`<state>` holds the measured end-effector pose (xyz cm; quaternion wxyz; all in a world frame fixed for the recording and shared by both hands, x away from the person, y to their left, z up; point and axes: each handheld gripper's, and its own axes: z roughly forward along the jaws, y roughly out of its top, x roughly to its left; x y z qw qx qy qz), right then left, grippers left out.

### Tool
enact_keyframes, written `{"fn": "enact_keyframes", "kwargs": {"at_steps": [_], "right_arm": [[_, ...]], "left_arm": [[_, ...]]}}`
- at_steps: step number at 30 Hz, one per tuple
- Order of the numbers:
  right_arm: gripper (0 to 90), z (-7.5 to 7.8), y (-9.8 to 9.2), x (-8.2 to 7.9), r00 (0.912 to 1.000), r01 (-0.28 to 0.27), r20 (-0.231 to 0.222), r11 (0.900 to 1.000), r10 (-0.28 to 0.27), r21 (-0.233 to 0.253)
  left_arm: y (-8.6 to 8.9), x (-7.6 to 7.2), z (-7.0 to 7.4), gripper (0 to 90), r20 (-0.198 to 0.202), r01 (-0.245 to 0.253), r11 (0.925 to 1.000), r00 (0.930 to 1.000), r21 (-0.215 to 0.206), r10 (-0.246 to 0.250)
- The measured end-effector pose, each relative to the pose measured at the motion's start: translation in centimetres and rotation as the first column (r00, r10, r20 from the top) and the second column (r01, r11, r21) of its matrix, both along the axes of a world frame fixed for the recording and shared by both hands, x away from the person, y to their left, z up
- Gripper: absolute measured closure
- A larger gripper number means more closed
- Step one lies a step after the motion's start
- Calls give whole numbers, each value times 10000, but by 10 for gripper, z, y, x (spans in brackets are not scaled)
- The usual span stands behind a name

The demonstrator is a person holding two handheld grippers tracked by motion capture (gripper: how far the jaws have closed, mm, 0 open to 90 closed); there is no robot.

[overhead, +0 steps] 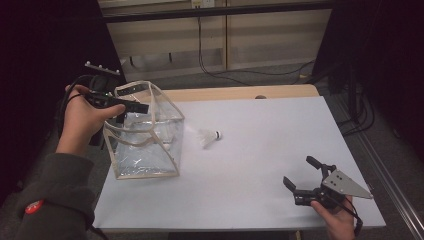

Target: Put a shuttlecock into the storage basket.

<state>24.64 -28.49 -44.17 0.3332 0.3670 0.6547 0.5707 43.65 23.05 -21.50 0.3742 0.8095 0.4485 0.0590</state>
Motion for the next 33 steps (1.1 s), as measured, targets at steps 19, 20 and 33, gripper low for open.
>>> {"fn": "enact_keyframes", "kwargs": {"at_steps": [19,20,33], "right_arm": [[15,1,-1,0,10000,3,43,10000,-3,-10],[15,1,-1,0,10000,2,68,10000,-2,-25],[15,1,-1,-1,10000,6,62,10000,-6,-7]], "left_arm": [[-31,-2,3,299,88,407,9978,9991,-518,-403],[-34,-2,3,300,88,466,9973,9989,-577,-461],[-61,-1,-4,183,-2,639,9964,9979,-554,-640]]}}
